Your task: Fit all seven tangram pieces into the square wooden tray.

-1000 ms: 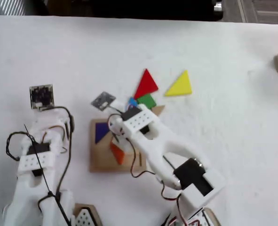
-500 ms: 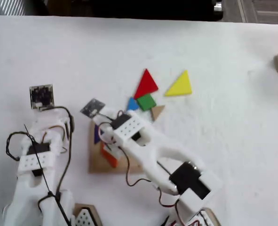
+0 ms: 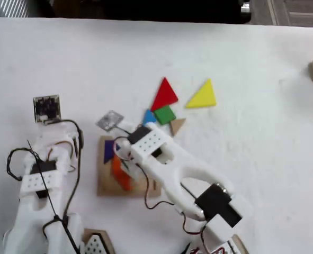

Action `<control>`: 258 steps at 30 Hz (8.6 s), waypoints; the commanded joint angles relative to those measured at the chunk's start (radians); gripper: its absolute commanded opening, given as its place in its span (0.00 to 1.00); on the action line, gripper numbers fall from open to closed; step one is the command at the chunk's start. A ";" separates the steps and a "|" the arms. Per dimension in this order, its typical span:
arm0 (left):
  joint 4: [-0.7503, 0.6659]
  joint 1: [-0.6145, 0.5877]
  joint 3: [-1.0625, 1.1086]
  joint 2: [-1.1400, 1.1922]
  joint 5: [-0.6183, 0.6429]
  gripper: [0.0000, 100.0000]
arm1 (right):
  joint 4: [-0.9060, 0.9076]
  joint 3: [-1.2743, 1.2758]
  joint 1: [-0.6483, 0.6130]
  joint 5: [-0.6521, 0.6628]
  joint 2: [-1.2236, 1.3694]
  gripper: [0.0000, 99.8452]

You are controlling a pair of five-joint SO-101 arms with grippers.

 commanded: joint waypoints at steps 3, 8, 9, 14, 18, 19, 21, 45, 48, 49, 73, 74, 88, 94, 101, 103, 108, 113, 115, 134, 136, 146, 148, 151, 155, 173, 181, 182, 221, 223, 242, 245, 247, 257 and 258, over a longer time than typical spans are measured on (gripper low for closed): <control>-0.023 -0.010 -0.014 -0.035 -0.009 0.21 | -0.045 0.061 -0.137 0.023 -0.045 0.02; -0.023 -0.012 -0.015 -0.035 -0.009 0.21 | -0.079 0.060 -0.156 0.023 -0.044 0.02; -0.023 -0.012 -0.015 -0.035 -0.009 0.21 | -0.079 0.060 -0.157 0.023 -0.045 0.02; -0.023 -0.012 -0.017 -0.035 -0.009 0.21 | -0.077 0.020 -0.186 -0.068 -0.045 0.02; -0.025 -0.012 -0.018 -0.035 -0.009 0.21 | -0.081 -0.032 -0.228 -0.137 -0.036 0.02; -0.025 -0.012 -0.018 -0.035 -0.009 0.21 | -0.087 -0.037 -0.234 -0.138 -0.036 0.02; -0.025 -0.012 -0.018 -0.035 -0.009 0.21 | -0.111 -0.037 -0.237 -0.140 -0.038 0.02; -0.041 -0.084 -0.037 -0.033 0.017 0.21 | -0.328 0.092 0.019 -0.140 -0.093 0.02; -0.063 -0.163 -0.054 -0.028 0.133 0.21 | -0.355 0.091 -0.018 -0.141 -0.056 0.02; -0.075 -0.180 -0.055 -0.028 0.166 0.21 | -0.355 0.091 -0.033 -0.141 -0.059 0.02; -0.101 -0.206 -0.055 -0.027 0.198 0.21 | -0.282 0.028 -0.031 -0.269 -0.064 0.02; -0.101 -0.206 -0.055 -0.027 0.198 0.21 | -0.294 0.028 -0.031 -0.269 -0.062 0.02; -0.101 -0.206 -0.054 -0.027 0.198 0.21 | -0.189 0.112 -0.166 -0.269 -0.193 0.02; -0.101 -0.206 -0.054 -0.027 0.198 0.21 | -0.263 0.137 -0.237 -0.351 -0.194 0.02; -0.101 -0.203 -0.054 -0.027 0.198 0.21 | -0.294 0.137 -0.234 -0.388 -0.193 0.02; -0.101 -0.200 -0.054 -0.027 0.198 0.21 | -0.311 0.138 -0.232 -0.388 -0.193 0.02; -0.101 -0.200 -0.054 -0.027 0.198 0.21 | -0.351 0.143 -0.205 -0.388 -0.193 0.02; -0.101 -0.200 -0.054 -0.027 0.198 0.21 | -0.357 0.143 -0.191 -0.388 -0.193 0.02; -0.101 -0.200 -0.054 -0.027 0.198 0.21 | -0.357 0.140 -0.191 -0.385 -0.194 0.02; -0.101 -0.200 -0.054 -0.027 0.198 0.21 | -0.397 0.107 -0.199 -0.388 -0.087 0.02; -0.101 -0.200 -0.054 -0.027 0.198 0.21 | -0.397 0.095 -0.183 -0.388 -0.079 0.02; -0.101 -0.200 -0.054 -0.027 0.198 0.21 | -0.166 0.087 -0.171 -0.379 -0.303 0.02; -0.101 -0.200 -0.054 -0.027 0.198 0.21 | -0.110 0.095 -0.124 -0.368 -0.412 0.02; -0.101 -0.200 -0.054 -0.027 0.198 0.21 | -0.102 0.135 0.018 -0.324 -0.535 0.02; -0.101 -0.200 -0.054 -0.027 0.198 0.21 | -0.200 0.227 0.150 -0.310 -0.579 0.02; -0.100 -0.200 -0.054 -0.027 0.198 0.21 | -0.667 0.365 -0.091 -0.316 -0.234 0.02; -0.100 -0.200 -0.054 -0.027 0.198 0.21 | -0.596 0.290 -0.140 -0.318 -0.188 0.02; -0.100 -0.200 -0.054 -0.027 0.198 0.21 | -0.596 0.290 -0.163 -0.318 -0.188 0.02; 0.327 0.039 -0.199 -0.025 0.120 0.21 | -0.205 0.279 0.742 -0.198 -0.595 0.02; 0.330 0.039 -0.201 -0.025 0.112 0.21 | -0.205 0.282 0.756 -0.198 -0.593 0.04; 0.262 -0.119 -0.192 -0.024 0.055 0.21 | -0.194 0.081 0.621 -0.258 -0.438 0.14; 0.262 -0.119 -0.192 -0.024 0.055 0.21 | -0.154 -0.057 0.588 -0.258 -0.311 0.14; 0.261 -0.119 -0.192 -0.024 0.055 0.21 | -0.119 -0.157 0.564 -0.258 -0.225 0.14; 0.222 -0.120 -0.238 0.079 0.057 0.21 | -0.047 -0.422 0.526 -0.258 0.136 0.14; 0.232 -0.120 -0.252 0.097 0.057 0.21 | -0.042 -0.434 0.526 -0.255 0.148 0.14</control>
